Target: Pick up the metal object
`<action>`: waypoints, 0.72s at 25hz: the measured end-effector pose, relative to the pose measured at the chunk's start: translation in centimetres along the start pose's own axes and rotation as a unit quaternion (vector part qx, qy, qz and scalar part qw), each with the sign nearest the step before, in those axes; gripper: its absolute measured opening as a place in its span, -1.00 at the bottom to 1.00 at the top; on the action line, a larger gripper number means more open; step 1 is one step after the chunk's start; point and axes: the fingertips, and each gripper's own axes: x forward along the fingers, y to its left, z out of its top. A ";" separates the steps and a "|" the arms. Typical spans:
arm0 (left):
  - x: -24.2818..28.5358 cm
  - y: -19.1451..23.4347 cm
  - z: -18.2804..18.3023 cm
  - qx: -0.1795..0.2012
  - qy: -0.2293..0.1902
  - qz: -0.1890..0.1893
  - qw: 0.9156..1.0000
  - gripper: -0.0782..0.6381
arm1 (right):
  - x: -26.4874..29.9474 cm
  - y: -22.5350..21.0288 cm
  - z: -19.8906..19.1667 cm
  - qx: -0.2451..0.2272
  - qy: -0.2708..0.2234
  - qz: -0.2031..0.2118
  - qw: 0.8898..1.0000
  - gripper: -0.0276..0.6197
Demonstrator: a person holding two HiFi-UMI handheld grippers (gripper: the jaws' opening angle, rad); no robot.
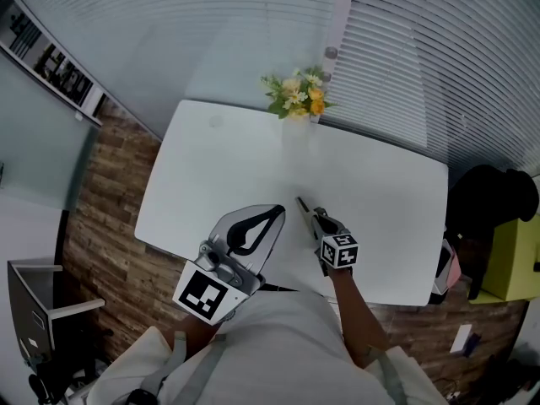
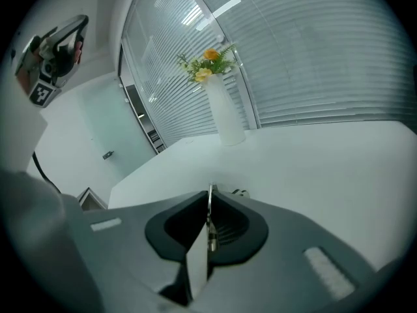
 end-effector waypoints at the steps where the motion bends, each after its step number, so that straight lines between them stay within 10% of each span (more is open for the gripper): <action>1: 0.0 -0.1 0.0 0.001 -0.001 0.000 1.000 -0.78 | -0.2 0.0 0.2 -0.002 -0.003 -0.002 1.000 -0.85; 18: 0.5 -1.1 0.1 0.000 -0.005 -0.013 1.000 -0.78 | -5.0 0.2 5.8 -0.053 -0.055 -0.030 0.997 -0.85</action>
